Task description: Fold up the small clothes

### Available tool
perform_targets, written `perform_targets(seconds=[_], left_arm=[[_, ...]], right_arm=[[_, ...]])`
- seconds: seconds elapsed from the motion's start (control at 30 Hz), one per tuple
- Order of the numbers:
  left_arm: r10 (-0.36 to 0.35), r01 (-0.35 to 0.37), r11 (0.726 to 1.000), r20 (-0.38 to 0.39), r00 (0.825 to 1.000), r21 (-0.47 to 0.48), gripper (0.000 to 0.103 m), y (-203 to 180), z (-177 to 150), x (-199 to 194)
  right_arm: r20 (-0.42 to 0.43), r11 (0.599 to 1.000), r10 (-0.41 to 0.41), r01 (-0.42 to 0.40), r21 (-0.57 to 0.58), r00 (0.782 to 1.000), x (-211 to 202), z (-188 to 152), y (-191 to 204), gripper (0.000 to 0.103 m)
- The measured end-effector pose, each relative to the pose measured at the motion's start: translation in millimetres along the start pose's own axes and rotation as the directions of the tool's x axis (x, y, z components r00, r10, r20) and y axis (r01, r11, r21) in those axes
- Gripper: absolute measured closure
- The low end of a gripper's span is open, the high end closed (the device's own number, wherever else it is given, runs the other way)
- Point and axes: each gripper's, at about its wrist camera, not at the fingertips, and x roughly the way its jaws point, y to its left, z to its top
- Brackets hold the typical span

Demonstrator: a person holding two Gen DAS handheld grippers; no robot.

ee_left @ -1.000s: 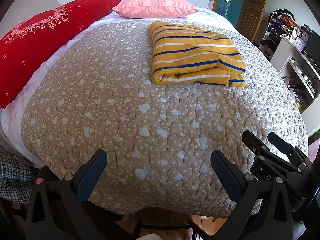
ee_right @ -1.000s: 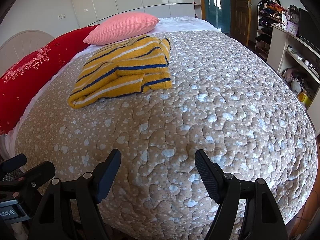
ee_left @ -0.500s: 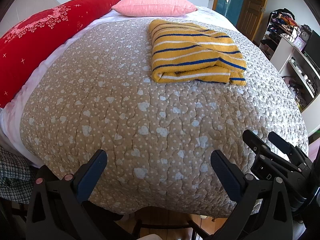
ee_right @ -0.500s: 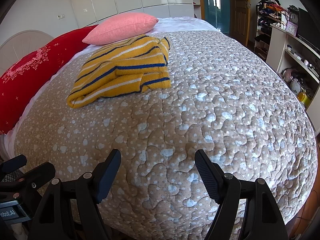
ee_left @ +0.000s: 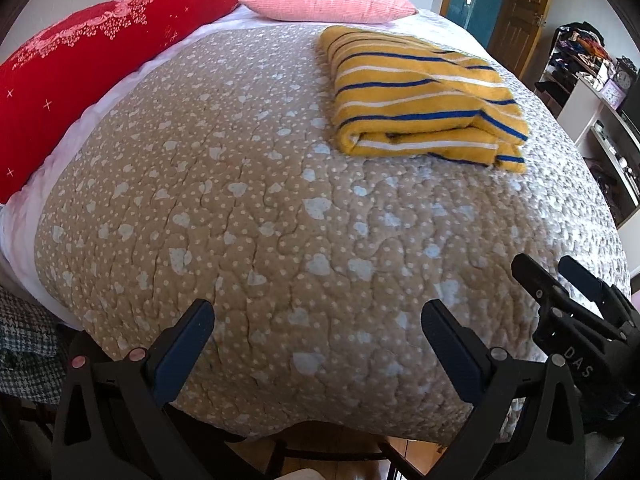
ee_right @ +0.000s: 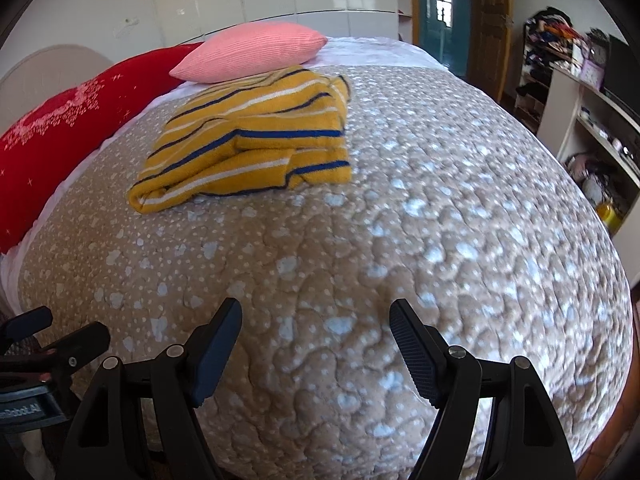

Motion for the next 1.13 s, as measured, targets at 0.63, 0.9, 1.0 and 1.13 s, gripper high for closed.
perform_targets(seconds=[0.63, 0.9, 1.0, 1.13], left_arm=[[0.002, -0.01, 0.998, 0.129, 0.992, 0.057, 0.0, -6.0, 3.6, -20.1], [-0.019, 0.017, 0.999, 0.081, 0.997, 0.03, 0.0, -2.5, 2.0, -10.3], [-0.022, 0.021, 1.0, 0.067, 0.998, 0.014, 0.0, 1.0, 2.6, -4.4], [-0.023, 0.024, 0.999, 0.035, 0.999, -0.021, 0.0, 9.4, 3.9, 4.9]], right_arm=[[0.027, 1.0, -0.012, 0.012, -0.024, 1.0, 9.6, 4.0, 8.3, 0.023], [0.029, 0.999, -0.015, 0.016, -0.029, 0.999, 10.0, 3.4, 8.9, 0.022], [0.025, 0.999, -0.013, 0.014, -0.036, 1.0, 11.7, 5.0, 10.9, 0.022], [0.014, 0.998, -0.006, 0.007, -0.061, 1.0, 15.1, 9.1, 16.1, 0.02]])
